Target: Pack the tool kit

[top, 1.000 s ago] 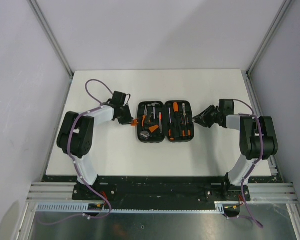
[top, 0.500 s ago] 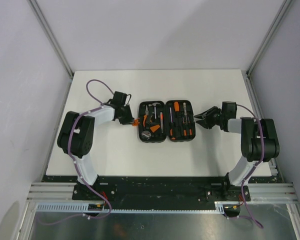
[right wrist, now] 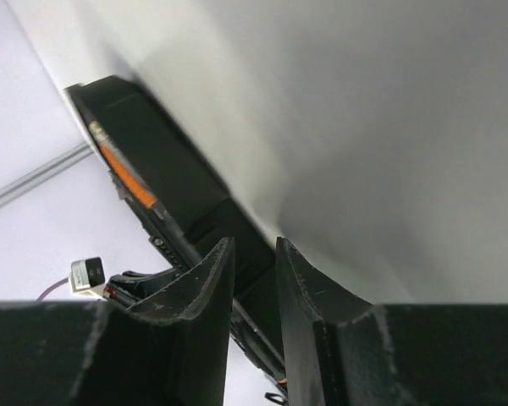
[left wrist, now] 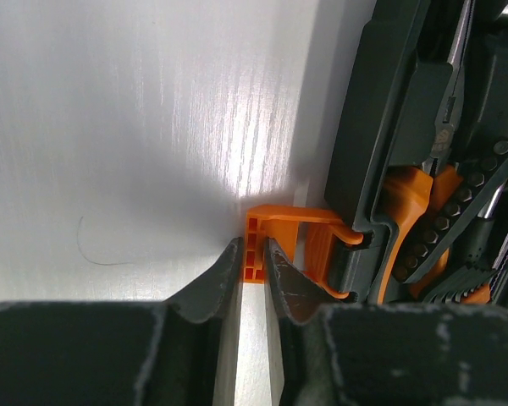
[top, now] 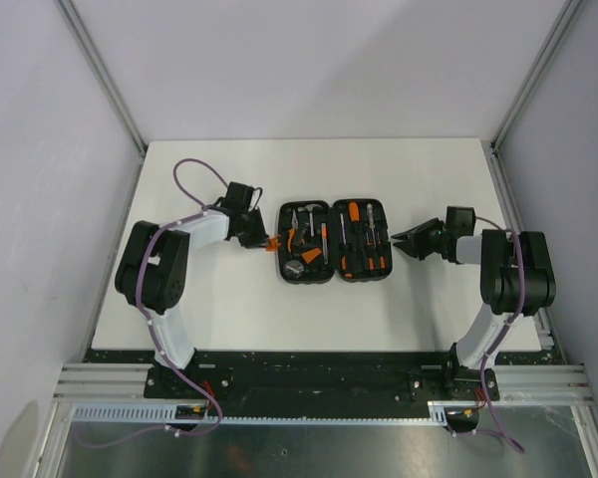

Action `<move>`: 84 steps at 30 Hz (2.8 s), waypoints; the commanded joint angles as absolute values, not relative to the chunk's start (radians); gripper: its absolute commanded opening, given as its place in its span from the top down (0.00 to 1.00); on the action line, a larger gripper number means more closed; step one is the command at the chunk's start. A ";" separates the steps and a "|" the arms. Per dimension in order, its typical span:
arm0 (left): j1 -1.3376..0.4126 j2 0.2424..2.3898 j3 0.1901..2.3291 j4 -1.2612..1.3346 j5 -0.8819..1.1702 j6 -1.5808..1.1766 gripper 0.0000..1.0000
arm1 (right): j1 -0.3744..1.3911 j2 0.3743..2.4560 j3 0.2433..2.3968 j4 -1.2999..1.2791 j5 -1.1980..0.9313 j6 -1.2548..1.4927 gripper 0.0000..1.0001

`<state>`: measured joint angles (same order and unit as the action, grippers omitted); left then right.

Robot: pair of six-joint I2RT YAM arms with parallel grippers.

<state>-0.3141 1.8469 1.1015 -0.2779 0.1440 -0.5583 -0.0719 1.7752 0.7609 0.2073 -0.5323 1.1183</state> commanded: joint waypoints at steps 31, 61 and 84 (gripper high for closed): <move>-0.362 1.897 1.182 -0.251 0.300 -0.479 0.86 | 0.056 1.823 0.772 0.639 -0.823 1.390 0.71; -0.359 1.887 1.147 -0.253 0.223 -0.513 0.86 | 0.256 1.691 1.012 0.229 -0.700 1.155 0.68; -0.333 1.631 1.022 -0.259 -0.006 -0.610 0.71 | 0.447 1.931 1.265 0.317 -0.666 1.121 0.66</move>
<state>-0.3317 1.7317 1.0412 -0.2710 0.0830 -0.5797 0.4442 1.8835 1.2121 0.3256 -0.6788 1.1641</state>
